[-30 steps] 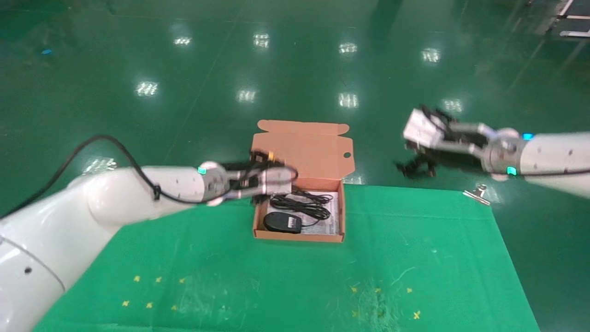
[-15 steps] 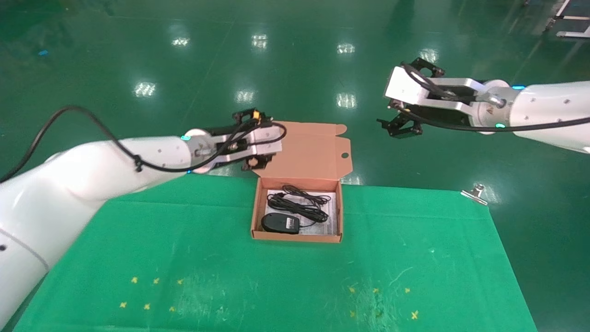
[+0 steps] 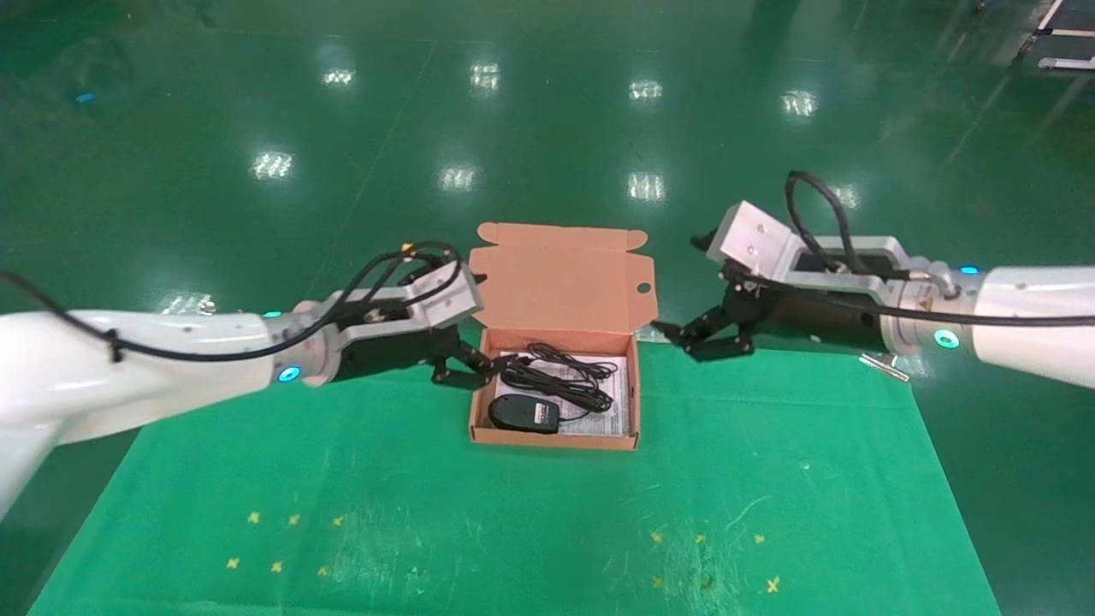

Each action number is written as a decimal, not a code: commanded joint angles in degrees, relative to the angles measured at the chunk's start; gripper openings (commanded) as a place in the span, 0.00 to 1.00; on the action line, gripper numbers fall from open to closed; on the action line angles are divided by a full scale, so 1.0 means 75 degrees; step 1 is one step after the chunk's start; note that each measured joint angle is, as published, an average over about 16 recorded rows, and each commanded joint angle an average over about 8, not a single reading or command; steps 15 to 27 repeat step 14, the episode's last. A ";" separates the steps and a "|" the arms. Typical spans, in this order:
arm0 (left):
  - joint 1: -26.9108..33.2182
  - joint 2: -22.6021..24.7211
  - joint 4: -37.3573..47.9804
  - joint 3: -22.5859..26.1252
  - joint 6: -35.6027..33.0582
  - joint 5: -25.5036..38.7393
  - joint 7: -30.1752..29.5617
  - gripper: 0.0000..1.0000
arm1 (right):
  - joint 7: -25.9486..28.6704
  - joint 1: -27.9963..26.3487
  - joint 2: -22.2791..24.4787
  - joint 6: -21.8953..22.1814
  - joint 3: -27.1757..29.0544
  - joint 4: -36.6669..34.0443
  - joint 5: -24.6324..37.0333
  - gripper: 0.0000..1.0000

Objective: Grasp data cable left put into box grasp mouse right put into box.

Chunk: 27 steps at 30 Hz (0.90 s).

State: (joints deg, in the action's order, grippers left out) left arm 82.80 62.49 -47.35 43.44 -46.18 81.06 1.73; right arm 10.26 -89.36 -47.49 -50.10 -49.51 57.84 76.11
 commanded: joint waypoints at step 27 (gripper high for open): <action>-0.0800 -0.1034 -0.0987 -0.1032 -0.1487 -0.1476 -0.0470 1.00 | 0.0018 0.1032 0.0463 -0.1322 0.1244 0.0585 -0.1272 1.00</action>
